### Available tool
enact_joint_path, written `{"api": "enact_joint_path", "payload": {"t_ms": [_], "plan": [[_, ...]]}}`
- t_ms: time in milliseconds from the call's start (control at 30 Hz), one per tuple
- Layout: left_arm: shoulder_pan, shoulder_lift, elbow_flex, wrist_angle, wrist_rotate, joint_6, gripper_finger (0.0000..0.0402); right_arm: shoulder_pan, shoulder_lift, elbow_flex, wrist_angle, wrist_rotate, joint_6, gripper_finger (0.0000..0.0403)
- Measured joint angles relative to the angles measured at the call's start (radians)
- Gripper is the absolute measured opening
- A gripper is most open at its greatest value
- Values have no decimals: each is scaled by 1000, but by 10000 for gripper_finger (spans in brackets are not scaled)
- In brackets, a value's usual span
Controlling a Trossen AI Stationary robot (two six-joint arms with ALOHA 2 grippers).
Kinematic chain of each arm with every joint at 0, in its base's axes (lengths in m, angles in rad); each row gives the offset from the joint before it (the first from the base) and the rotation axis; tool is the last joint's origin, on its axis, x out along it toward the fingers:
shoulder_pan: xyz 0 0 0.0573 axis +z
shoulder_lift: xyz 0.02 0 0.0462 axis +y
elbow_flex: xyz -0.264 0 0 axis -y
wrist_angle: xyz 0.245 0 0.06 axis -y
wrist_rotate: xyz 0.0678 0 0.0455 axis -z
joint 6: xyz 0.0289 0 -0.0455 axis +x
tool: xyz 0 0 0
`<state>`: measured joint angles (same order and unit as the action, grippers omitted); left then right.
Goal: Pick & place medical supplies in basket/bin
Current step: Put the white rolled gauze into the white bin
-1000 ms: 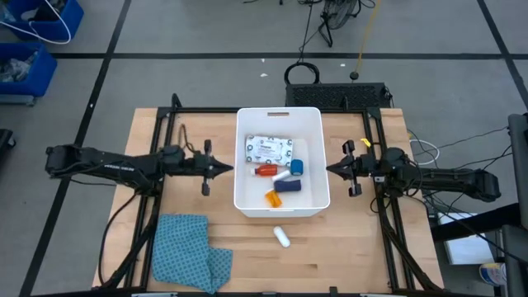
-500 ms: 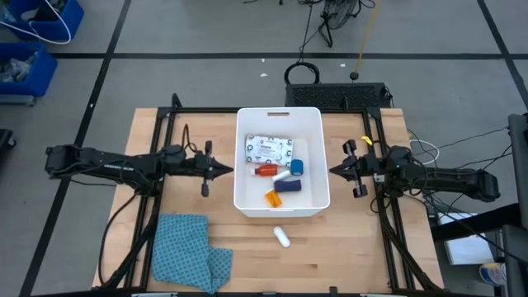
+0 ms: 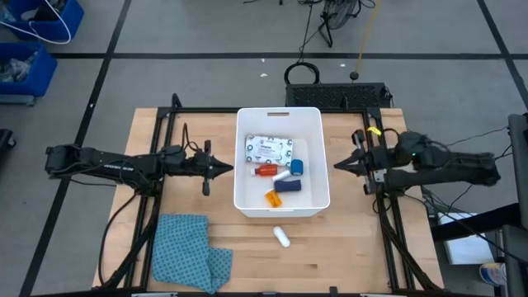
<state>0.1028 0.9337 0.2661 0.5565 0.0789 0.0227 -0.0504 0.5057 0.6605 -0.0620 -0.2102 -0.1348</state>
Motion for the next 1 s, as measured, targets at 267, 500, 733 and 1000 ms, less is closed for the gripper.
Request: {"api": "enact_joint_path", "payload": {"t_ms": [267, 500, 733, 1000], "plan": [[0, 0, 0, 1, -2, 5, 21, 201, 160, 310, -313, 190, 35, 0], [0, 0, 0, 1, -2, 6, 21, 423, 379, 357, -261, 307, 112, 0], [0, -1, 0, -3, -2, 6, 21, 665, 579, 357, -84, 492, 169, 0], [0, -1, 1, -12, -2, 61, 21, 838, 743, 358, 20, 711, 326, 0]]}}
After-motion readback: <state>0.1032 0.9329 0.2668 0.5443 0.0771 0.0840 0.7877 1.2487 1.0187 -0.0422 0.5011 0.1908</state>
